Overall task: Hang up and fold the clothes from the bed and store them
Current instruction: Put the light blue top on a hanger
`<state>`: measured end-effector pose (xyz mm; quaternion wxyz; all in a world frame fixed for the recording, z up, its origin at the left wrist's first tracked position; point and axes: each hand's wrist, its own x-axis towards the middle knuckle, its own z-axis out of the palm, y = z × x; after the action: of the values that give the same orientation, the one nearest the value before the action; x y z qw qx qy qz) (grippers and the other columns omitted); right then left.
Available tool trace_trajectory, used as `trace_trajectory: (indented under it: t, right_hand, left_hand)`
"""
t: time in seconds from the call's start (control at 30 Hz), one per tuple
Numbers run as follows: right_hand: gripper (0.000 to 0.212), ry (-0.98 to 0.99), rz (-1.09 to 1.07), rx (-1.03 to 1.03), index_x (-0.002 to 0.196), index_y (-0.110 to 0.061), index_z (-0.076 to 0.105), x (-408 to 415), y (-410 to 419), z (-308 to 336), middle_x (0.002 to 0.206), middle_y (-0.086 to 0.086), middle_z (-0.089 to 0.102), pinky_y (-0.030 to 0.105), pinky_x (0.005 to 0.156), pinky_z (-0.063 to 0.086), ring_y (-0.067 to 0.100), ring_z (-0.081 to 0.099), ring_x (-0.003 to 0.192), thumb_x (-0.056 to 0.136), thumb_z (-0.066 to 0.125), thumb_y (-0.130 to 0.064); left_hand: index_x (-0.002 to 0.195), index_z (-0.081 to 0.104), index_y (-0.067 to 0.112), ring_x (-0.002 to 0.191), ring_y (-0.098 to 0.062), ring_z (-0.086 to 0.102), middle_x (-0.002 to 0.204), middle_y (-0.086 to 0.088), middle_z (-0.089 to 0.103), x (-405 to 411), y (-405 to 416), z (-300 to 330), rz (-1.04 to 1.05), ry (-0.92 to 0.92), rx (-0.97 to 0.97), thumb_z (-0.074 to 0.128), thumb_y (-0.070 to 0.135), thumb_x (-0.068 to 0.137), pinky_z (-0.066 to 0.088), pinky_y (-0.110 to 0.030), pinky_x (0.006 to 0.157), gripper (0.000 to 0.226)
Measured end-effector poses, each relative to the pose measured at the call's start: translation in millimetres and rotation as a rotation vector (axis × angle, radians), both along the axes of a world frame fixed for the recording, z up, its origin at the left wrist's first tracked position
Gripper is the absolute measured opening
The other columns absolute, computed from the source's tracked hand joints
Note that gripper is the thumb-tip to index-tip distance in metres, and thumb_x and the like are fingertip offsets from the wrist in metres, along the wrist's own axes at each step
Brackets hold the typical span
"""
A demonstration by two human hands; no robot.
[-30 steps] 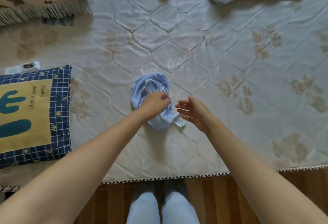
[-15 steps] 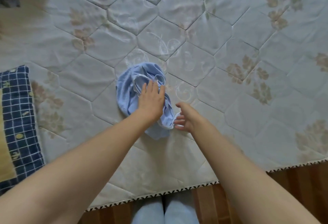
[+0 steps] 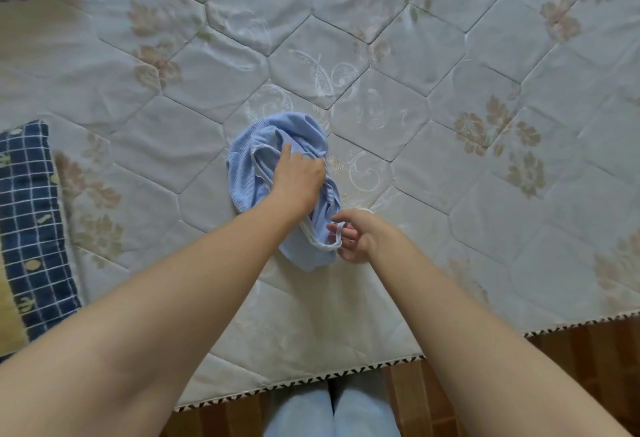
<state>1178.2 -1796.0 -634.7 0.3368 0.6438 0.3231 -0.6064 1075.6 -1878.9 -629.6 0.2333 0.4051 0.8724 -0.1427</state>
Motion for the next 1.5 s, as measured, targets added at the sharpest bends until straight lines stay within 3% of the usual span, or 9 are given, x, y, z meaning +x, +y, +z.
trace_trajectory:
  t: [0.07,0.13,0.2,0.33,0.43,0.63,0.97,1.37,1.5]
  right_hand:
    - [0.021,0.058,-0.064,0.022,0.073,-0.012,0.055,-1,-1,5,0.043,-0.004,0.060,0.023,0.079,0.044,0.010,0.060,0.063,0.094,0.055,-0.010]
    - [0.028,0.121,-0.136,0.045,0.068,-0.012,0.052,-4,1,18,0.038,-0.004,0.055,0.021,0.063,0.041,0.007,0.060,0.045,0.096,0.053,-0.010]
    - [0.031,0.186,-0.194,0.079,0.065,-0.011,0.049,-9,6,35,0.039,-0.004,0.051,0.020,0.058,0.041,0.009,0.056,0.039,0.096,0.052,-0.009]
    - [0.025,0.288,-0.272,0.137,0.070,-0.009,0.051,-17,19,83,0.058,0.002,0.051,0.025,0.060,0.047,0.016,0.055,0.061,0.095,0.057,-0.010]
    - [0.020,0.361,-0.289,0.151,0.075,-0.009,0.054,-20,28,125,0.065,0.002,0.052,0.024,0.062,0.049,0.015,0.056,0.063,0.095,0.057,-0.011]
    - [0.016,0.515,-0.285,0.211,0.078,-0.008,0.059,-16,45,215,0.070,0.004,0.057,0.024,0.062,0.051,0.016,0.059,0.064,0.093,0.059,-0.013]
    - [0.021,0.820,-0.226,0.419,0.081,-0.010,0.062,26,74,394,0.059,-0.002,0.063,0.019,0.054,0.052,0.011,0.062,0.059,0.097,0.055,-0.022]
    - [0.019,0.998,-0.248,0.722,0.081,-0.013,0.065,110,117,548,0.067,-0.002,0.065,0.028,0.072,0.054,0.012,0.065,0.063,0.094,0.059,-0.024]
    - [0.017,1.014,-0.293,0.791,0.079,-0.014,0.066,146,132,578,0.067,-0.002,0.065,0.026,0.067,0.055,0.012,0.065,0.061,0.093,0.060,-0.020]
  left_hand:
    - [0.106,0.058,0.012,0.102,-0.029,0.059,0.107,-0.008,0.067,-1,-2,9,0.046,-0.014,0.074,0.044,0.011,0.093,0.035,-0.035,0.088,0.019]
    - [0.100,0.059,0.010,0.096,-0.030,0.060,0.105,-0.010,0.066,-3,-3,21,0.126,-0.013,0.172,0.042,0.011,0.096,0.031,-0.035,0.071,0.018]
    - [0.099,0.059,0.007,0.096,-0.032,0.058,0.106,-0.011,0.063,-6,-5,35,0.289,-0.055,0.325,0.041,0.014,0.098,0.030,-0.034,0.068,0.019]
    - [0.072,0.041,0.009,0.083,-0.030,0.049,0.095,-0.008,0.044,-21,-5,73,0.649,-0.217,0.470,0.045,0.025,0.098,0.030,-0.033,0.068,0.030]
    - [0.059,0.037,0.012,0.070,-0.028,0.043,0.070,-0.007,0.044,-31,-7,108,0.798,-0.325,0.510,0.050,0.020,0.091,0.030,-0.032,0.058,0.036]
    - [0.078,0.062,0.003,0.049,-0.017,0.045,0.062,-0.006,0.053,-42,-7,203,1.026,-0.689,0.705,0.059,0.011,0.091,0.041,-0.020,0.045,0.016]
    - [0.083,0.058,0.010,0.039,-0.008,0.045,0.043,0.006,0.051,-38,-16,382,1.079,-0.903,0.981,0.057,0.014,0.093,0.043,-0.013,0.043,0.011]
    - [0.082,0.062,0.011,0.064,-0.013,0.058,0.069,0.000,0.063,-9,5,537,0.838,-1.065,1.101,0.052,0.017,0.097,0.051,-0.027,0.067,0.019]
    - [0.082,0.063,0.010,0.058,-0.012,0.061,0.071,0.000,0.066,8,31,565,0.768,-1.124,1.088,0.051,0.016,0.096,0.051,-0.028,0.068,0.019]
